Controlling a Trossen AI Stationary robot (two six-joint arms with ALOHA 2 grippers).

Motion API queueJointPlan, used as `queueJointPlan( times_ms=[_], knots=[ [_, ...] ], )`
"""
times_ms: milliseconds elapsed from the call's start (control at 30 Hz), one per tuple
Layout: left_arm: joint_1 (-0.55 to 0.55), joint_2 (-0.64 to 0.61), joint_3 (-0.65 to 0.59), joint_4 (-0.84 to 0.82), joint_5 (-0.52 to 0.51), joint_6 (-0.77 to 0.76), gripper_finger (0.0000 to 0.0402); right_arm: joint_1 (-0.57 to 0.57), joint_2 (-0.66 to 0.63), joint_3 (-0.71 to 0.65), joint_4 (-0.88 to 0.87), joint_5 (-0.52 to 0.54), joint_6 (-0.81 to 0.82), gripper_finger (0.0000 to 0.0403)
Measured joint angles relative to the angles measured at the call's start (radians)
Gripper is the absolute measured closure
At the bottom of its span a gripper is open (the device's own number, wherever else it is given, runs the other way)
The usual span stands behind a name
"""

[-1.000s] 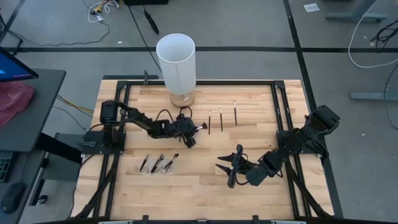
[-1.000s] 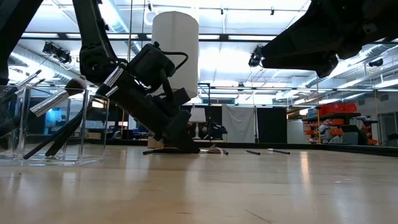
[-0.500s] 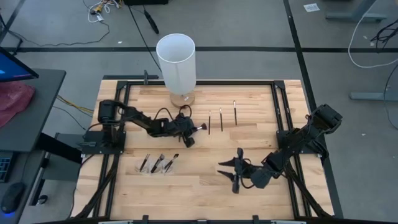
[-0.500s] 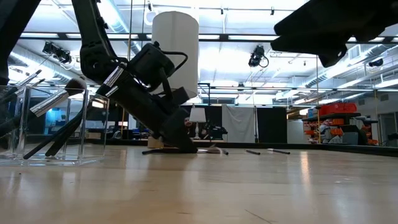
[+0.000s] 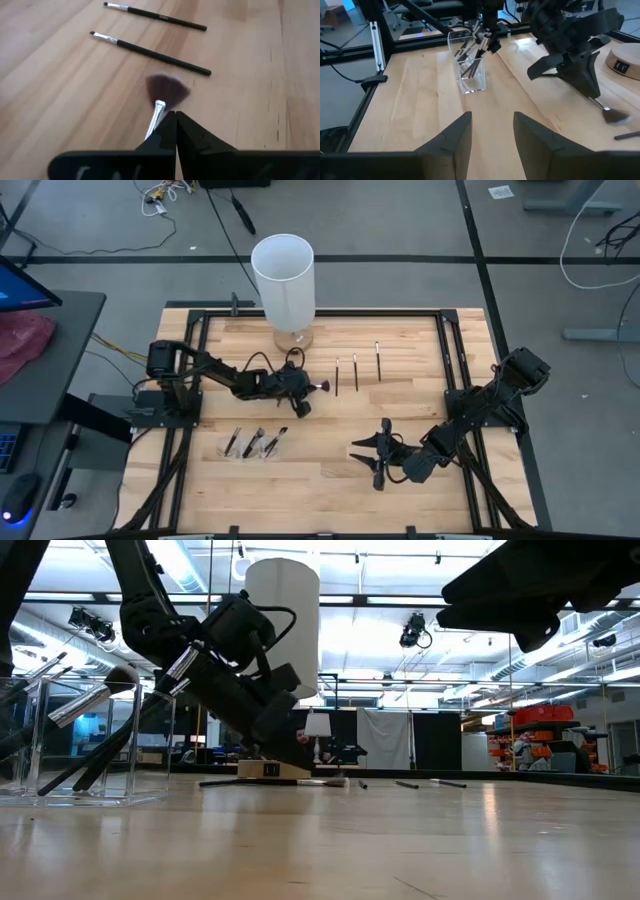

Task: Put items in baskets/containers
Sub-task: Put the highlighter brush in the transparent organizer

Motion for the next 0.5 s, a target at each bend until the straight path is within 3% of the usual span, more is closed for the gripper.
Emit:
queueJointPlan(
  times_ms=[167, 400, 500],
  knots=[
    [0.009, -0.001, 0.001, 0.024, -0.002, 0.014, 0.0366, -0.002, 0.000, 0.000, 0.000, 0.000, 0.000, 0.0254],
    [0.084, 0.018, 0.002, -0.004, 0.092, 0.112, 0.0269, -0.017, 0.000, 0.000, 0.000, 0.000, -0.004, 0.0254],
    [0.116, 0.018, 0.002, -0.027, 0.145, 0.182, 0.0246, -0.023, 0.000, 0.000, 0.001, -0.008, -0.004, 0.0254]
  ],
)
